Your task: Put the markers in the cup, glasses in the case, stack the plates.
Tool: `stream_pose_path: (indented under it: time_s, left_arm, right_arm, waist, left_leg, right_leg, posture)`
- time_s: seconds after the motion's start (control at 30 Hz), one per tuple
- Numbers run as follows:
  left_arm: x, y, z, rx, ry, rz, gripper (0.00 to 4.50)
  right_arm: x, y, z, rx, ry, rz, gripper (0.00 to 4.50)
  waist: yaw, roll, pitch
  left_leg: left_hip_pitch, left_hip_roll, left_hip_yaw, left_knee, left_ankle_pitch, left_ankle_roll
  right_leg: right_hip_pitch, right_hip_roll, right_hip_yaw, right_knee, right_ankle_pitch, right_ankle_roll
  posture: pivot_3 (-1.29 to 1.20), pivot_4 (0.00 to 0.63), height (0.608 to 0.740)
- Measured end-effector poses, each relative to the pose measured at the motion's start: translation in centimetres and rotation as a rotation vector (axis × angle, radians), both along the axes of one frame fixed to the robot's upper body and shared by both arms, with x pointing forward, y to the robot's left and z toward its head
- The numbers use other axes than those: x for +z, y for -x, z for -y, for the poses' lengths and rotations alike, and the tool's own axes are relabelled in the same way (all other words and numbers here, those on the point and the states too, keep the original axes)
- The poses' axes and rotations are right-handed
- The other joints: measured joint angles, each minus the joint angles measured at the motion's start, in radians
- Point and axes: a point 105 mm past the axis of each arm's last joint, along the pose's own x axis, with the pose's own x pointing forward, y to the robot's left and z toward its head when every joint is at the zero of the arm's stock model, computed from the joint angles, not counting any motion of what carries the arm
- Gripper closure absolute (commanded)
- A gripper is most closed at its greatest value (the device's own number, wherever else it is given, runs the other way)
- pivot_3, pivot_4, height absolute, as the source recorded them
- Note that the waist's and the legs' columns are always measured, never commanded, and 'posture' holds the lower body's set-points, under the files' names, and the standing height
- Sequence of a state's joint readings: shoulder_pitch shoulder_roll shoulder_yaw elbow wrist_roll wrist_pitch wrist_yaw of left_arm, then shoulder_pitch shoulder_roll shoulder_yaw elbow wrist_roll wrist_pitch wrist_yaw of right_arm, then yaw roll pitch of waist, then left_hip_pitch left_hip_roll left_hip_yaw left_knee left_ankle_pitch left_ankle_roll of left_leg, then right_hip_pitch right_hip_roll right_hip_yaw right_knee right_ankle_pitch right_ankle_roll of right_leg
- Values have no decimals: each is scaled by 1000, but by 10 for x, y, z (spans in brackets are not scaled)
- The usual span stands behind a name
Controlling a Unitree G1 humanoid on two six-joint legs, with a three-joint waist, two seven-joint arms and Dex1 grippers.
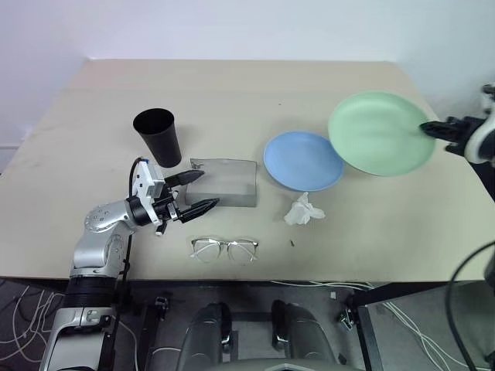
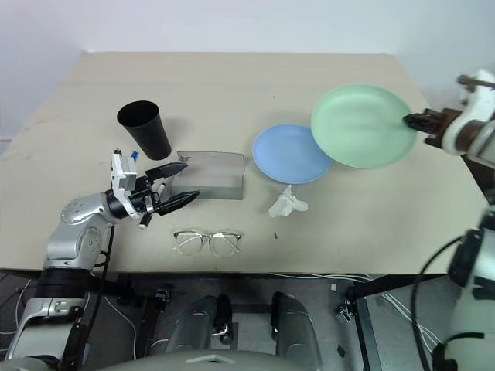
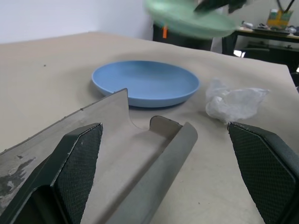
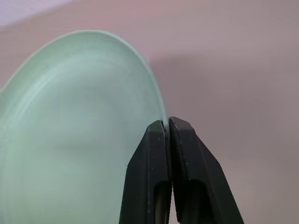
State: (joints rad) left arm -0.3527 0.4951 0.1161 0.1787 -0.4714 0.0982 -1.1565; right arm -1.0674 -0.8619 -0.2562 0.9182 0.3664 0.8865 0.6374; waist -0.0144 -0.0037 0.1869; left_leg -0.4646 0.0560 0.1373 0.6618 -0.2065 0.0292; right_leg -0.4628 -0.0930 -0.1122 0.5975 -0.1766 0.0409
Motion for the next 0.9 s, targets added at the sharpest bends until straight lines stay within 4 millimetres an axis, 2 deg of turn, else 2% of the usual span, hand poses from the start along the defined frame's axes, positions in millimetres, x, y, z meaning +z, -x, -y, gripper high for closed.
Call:
stream_pose_path:
  time_s: [0.13,0.23,0.57,0.8,0.9]
  left_arm:
    - [-5,-2,-3,-1,2,-12,0]
    - [-7,-4,-5,4,3,-12,0]
    - [-5,-5,-8,10,-12,-3,0]
    - [-1,-4,-8,26,-14,13,0]
    - [0,-5,-7,30,-14,18,0]
  right_arm:
    - [-28,-23,-29,7,17,-61,4474]
    - [-38,-33,-49,35,58,-74,4474]
    - [-51,-45,-85,123,130,-74,4474]
    - [-54,-47,-99,175,166,-80,4474]
    - [-52,-49,-106,210,200,-65,3796]
  waist:
    - [-4,0,0]
    - [-1,1,0]
    - [-4,1,0]
    - [-3,1,0]
    - [-4,1,0]
  left_leg:
    - [0,0,1,0,1,2]
    - [0,1,1,1,2,2]
    - [2,1,1,1,2,3]
    - [2,1,1,2,1,1]
    - [2,2,1,2,2,2]
  right_leg:
    - [-1,1,0,2,2,3]
    - [0,1,0,3,2,3]
    - [0,1,0,5,2,3]
    - [0,0,0,5,2,2]
    - [0,0,0,6,2,3]
  posture:
    - [0,150,740]
    - [0,150,740]
    - [0,150,740]
    - [0,150,740]
    - [0,150,740]
